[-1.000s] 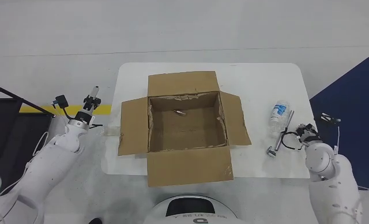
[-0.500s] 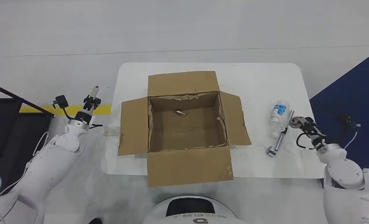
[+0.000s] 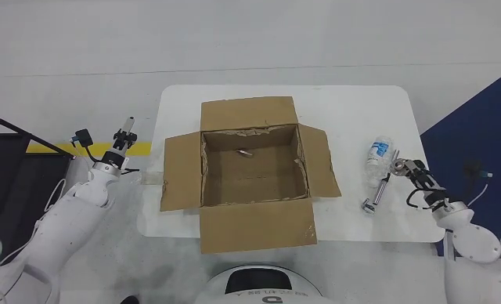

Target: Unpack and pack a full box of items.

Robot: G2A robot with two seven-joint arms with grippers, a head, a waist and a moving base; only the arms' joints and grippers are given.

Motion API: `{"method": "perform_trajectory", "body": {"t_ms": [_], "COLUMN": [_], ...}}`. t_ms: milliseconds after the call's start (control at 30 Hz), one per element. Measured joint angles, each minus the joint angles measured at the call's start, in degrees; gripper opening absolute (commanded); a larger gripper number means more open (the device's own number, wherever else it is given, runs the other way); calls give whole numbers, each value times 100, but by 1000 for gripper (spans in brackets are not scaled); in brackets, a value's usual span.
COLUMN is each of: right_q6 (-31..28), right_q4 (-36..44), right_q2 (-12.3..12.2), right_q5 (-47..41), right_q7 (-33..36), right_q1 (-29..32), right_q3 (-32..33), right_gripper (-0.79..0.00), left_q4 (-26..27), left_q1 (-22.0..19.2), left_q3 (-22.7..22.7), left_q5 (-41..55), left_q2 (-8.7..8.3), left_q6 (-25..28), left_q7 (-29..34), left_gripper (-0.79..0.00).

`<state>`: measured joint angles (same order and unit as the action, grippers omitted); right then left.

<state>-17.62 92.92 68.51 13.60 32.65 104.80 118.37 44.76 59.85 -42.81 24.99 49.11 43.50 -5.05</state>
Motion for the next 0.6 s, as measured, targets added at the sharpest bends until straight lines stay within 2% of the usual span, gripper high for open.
{"method": "perform_trajectory", "body": {"t_ms": [133, 233, 400, 600], "right_q6": [-926, -1262, -618, -300], "right_q4": [384, 1010, 2161, 2730], "right_q2": [17, 12, 0, 2], "right_q5": [-655, -752, 366, 1296], "right_q7": [281, 529, 899, 1016], "right_q1": [141, 226, 54, -313], "right_q3": [-236, -450, -1280, -2312], "right_gripper": [-785, -785, -785, -785], "left_q4": [0, 0, 0, 0], "left_q1": [0, 0, 0, 0], "left_q3": [0, 0, 0, 0], "left_q5": [0, 0, 0, 0], "left_q2": [0, 0, 0, 0], "left_q6": [0, 0, 0, 0], "left_q7": [0, 0, 0, 0], "left_gripper": [0, 0, 0, 0]}}
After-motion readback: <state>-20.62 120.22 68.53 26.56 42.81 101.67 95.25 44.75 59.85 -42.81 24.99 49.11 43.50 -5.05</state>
